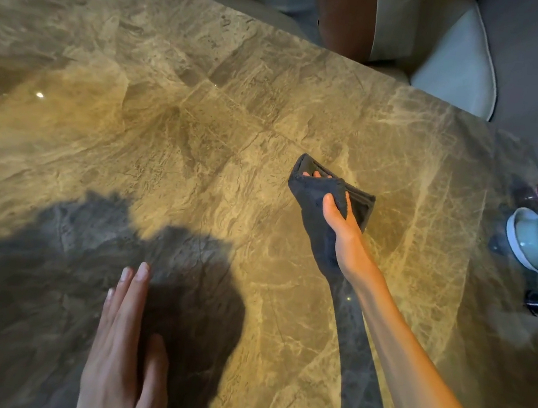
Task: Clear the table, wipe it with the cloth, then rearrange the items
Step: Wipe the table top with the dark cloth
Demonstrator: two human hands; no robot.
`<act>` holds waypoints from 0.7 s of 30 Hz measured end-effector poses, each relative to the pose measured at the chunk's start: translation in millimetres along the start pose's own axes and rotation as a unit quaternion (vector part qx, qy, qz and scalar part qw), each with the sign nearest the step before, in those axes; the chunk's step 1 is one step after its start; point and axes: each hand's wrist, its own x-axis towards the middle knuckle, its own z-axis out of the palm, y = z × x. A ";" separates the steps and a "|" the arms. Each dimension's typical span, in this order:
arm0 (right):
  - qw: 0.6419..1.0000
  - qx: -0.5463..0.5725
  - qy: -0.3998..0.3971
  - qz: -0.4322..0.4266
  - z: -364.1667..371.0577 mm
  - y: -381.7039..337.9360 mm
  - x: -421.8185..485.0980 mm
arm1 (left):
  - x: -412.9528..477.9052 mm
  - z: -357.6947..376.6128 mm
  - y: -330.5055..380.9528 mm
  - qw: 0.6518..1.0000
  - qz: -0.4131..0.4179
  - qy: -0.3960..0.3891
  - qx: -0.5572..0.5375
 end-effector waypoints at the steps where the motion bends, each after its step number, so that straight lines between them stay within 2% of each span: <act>1: 1.000 0.002 -0.003 0.004 1.7 -1.4 -1.4 | -0.4 0.2 0.3 1.000 -0.001 0.003 -0.002; 13: 0.997 -0.068 -0.031 -0.011 21.1 -18.9 -21.4 | -0.8 0.9 -1.6 1.000 0.010 0.007 -0.010; 21: 0.994 -0.111 -0.020 0.005 31.9 -24.6 -31.5 | -1.9 0.6 -1.3 1.000 0.011 0.011 -0.012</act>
